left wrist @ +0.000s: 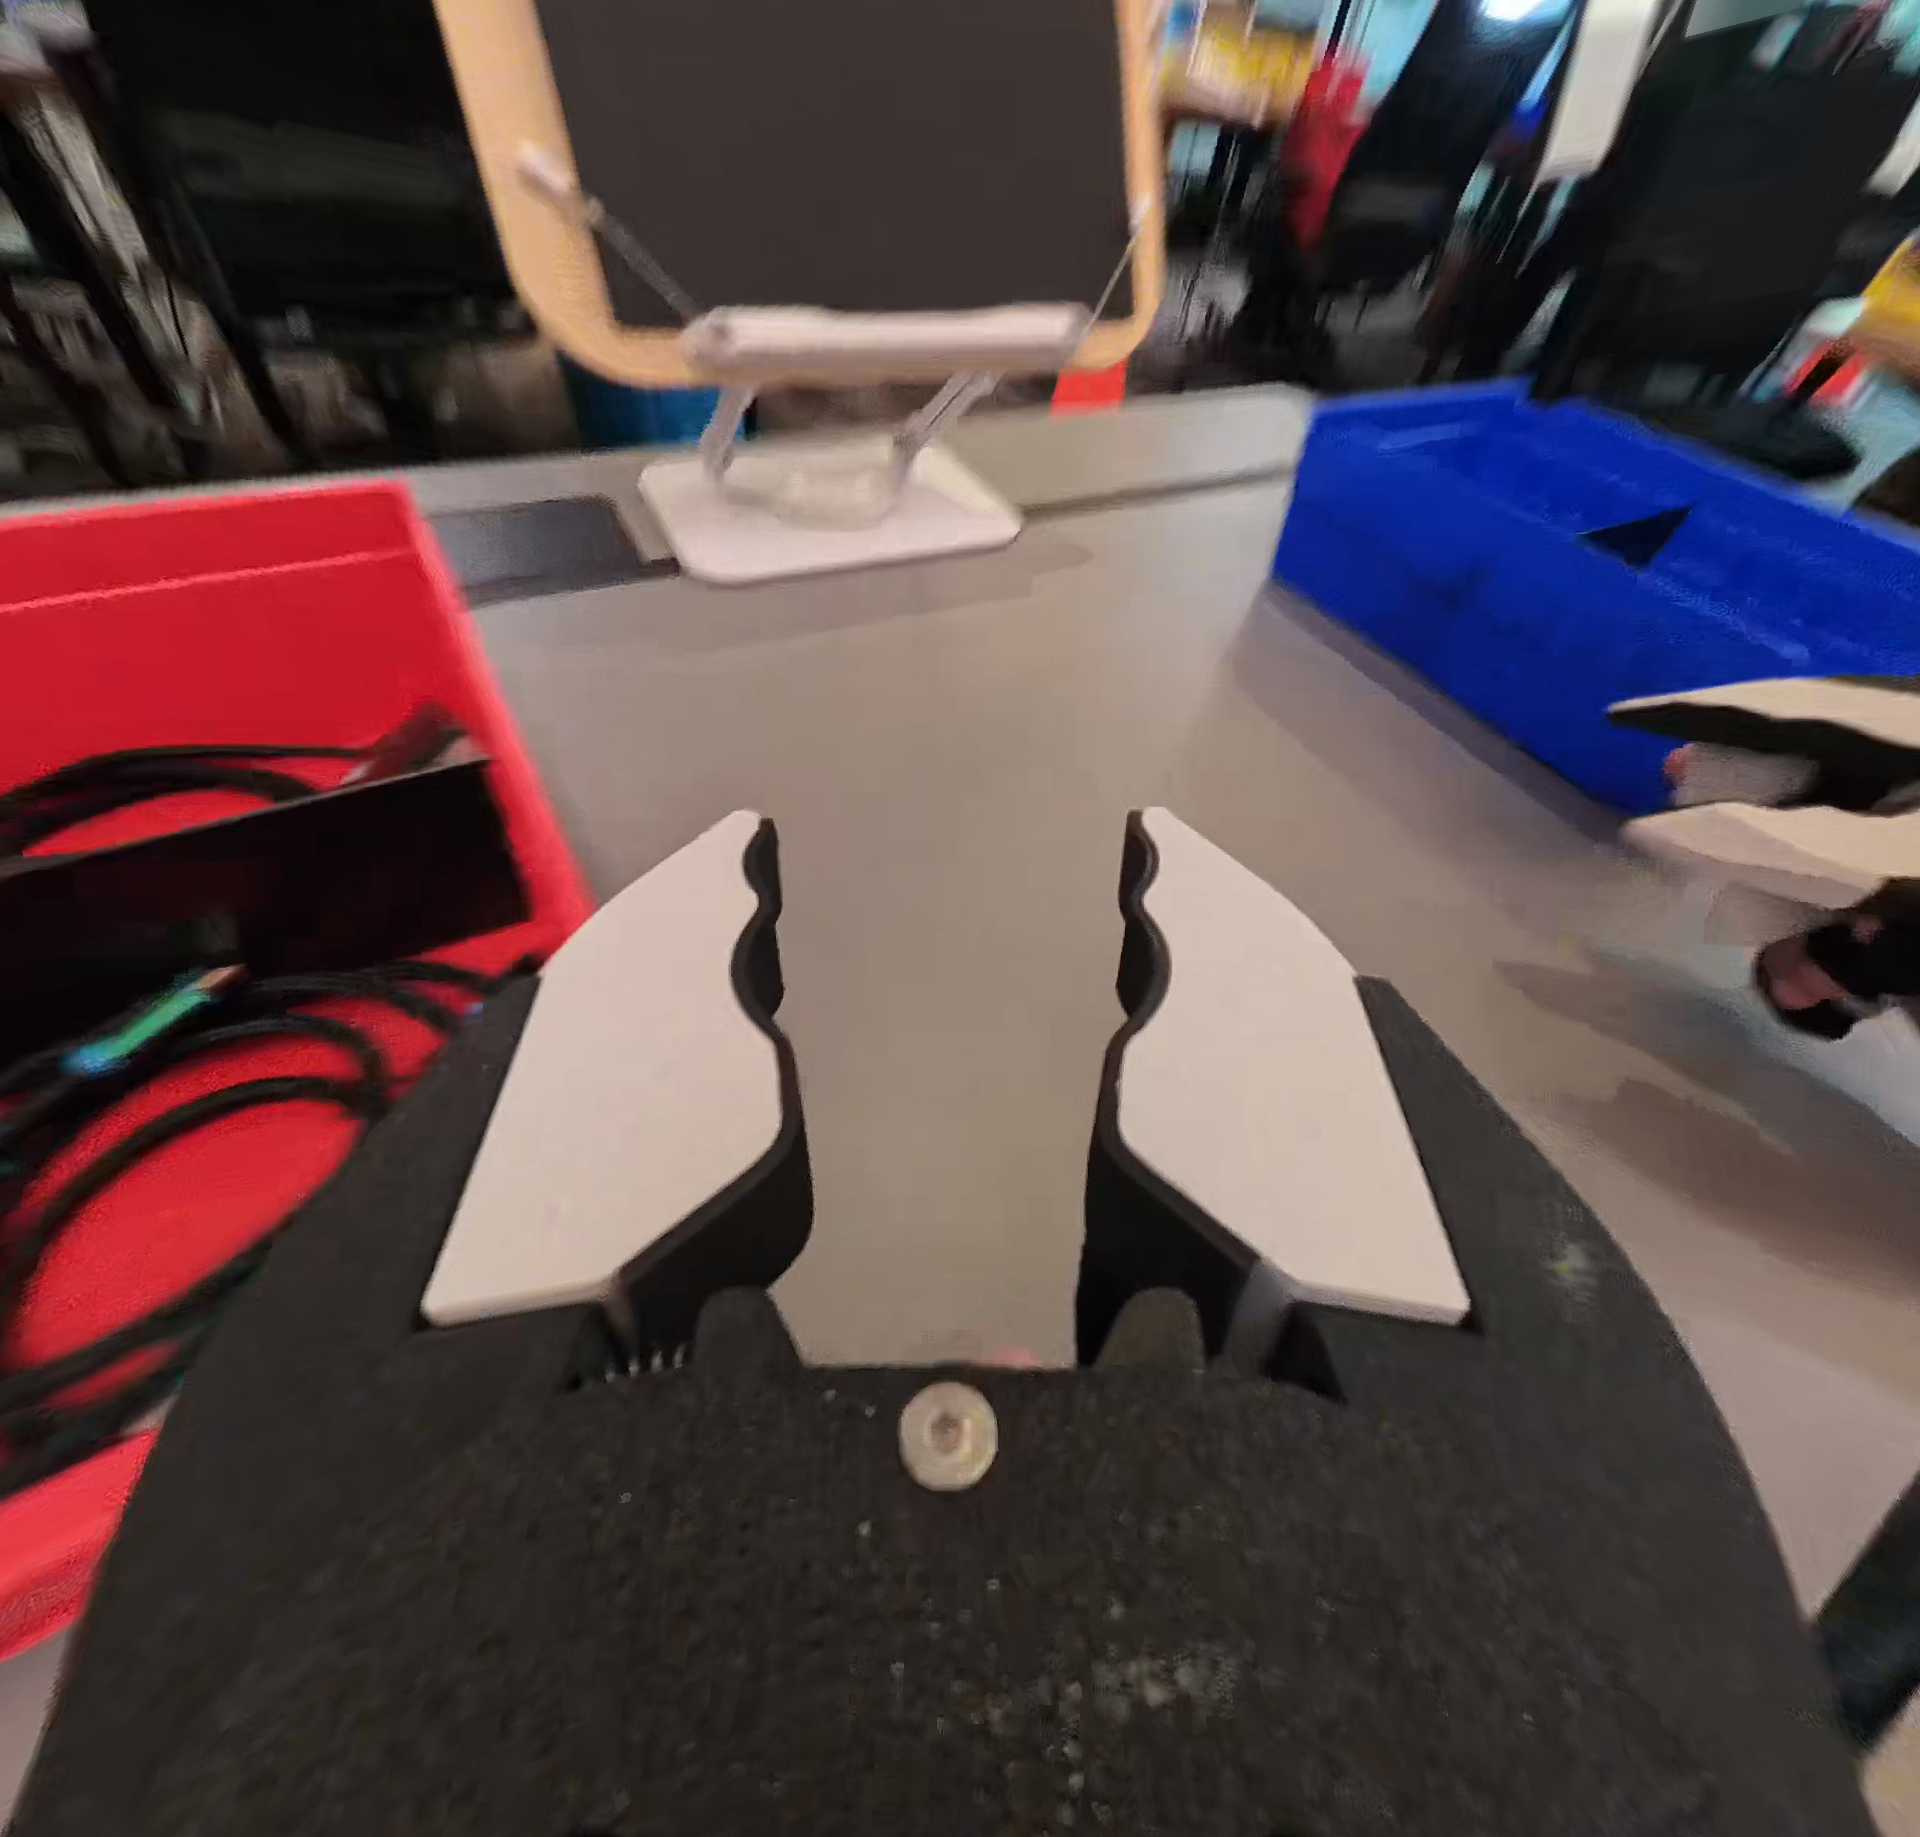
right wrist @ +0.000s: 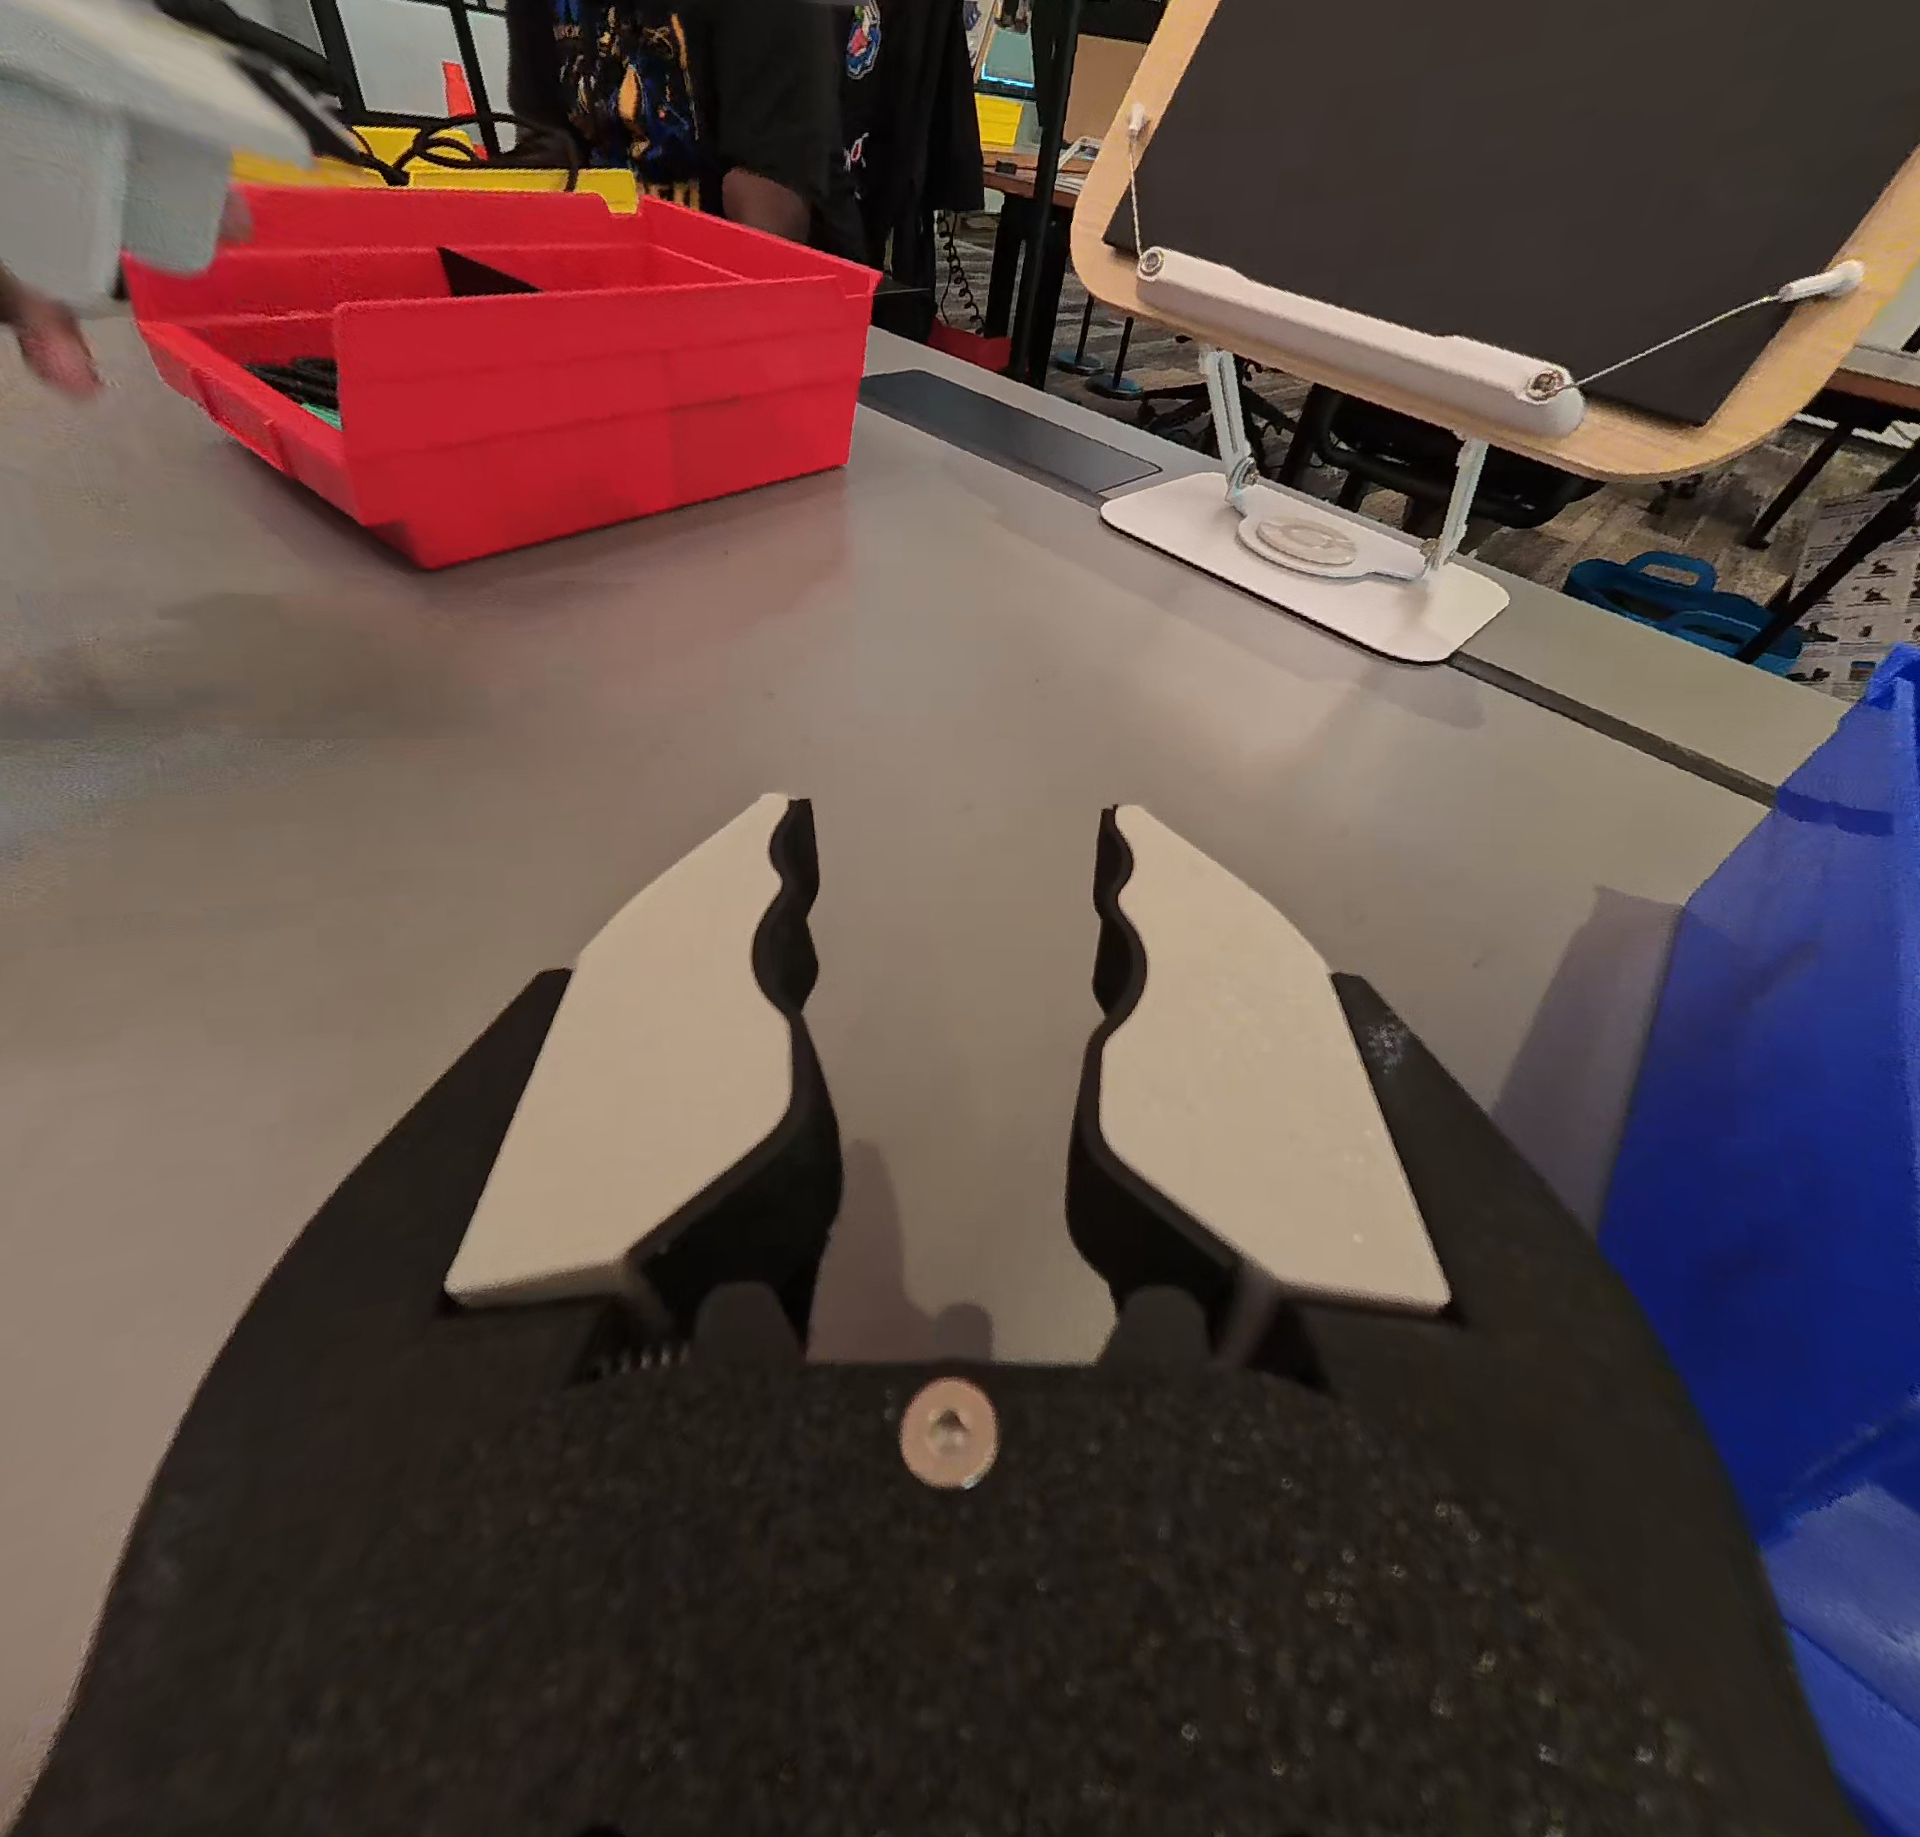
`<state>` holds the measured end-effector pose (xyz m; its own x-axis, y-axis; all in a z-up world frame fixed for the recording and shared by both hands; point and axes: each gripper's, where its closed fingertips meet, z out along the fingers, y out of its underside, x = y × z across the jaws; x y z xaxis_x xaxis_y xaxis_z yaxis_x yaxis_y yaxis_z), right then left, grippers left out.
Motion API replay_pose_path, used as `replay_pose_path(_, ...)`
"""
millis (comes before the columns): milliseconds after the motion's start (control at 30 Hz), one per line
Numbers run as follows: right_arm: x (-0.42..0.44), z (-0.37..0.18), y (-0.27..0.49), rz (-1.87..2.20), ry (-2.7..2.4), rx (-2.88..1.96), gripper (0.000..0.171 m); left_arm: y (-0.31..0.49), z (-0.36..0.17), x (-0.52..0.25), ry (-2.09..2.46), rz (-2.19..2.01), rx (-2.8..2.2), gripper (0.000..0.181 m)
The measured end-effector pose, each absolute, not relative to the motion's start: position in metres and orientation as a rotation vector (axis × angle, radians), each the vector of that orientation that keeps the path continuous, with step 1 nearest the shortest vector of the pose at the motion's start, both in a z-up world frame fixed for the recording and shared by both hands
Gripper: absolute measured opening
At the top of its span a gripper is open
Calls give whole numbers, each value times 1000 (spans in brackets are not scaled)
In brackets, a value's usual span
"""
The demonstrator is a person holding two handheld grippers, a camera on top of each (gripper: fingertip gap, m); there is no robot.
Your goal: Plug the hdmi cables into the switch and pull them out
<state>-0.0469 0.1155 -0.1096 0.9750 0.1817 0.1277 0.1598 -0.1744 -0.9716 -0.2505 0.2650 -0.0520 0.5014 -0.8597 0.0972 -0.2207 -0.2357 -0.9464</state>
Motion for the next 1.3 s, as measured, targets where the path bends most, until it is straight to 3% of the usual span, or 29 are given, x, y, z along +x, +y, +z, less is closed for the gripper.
replay_pose_path(67, -48, -110, 115, 18, -264, -1752, 51, 307, -52, -275, 982, -656, -1993, 69)
replay_pose_path(200, -52, -108, 114, 33, -279, -1744, 51, 403, -55, -303, 965, -473, -2345, 65)
replay_pose_path(333, -54, -109, 112, 15, -307, -1749, 51, 485, -94, -312, 1029, -155, -2566, 69)
replay_pose_path(633, -54, -108, 108, -16, -333, -1748, 51, 544, -169, -321, 1116, 261, -2796, 55)
replay_pose_path(733, -53, -110, 106, -17, -331, -1755, 51, 550, -176, -329, 1115, 346, -2788, 44)
replay_pose_path(867, -54, -111, 106, -17, -338, -1760, 50, 550, -188, -333, 1167, 378, -2755, 10)
replay_pose_path(1033, -53, -110, 106, -23, -343, -1760, 50, 552, -172, -330, 1113, 182, -2704, 5)
replay_pose_path(1300, -56, -98, 126, 73, -396, -1718, 45, 521, -56, -285, 917, -795, -2328, 3)
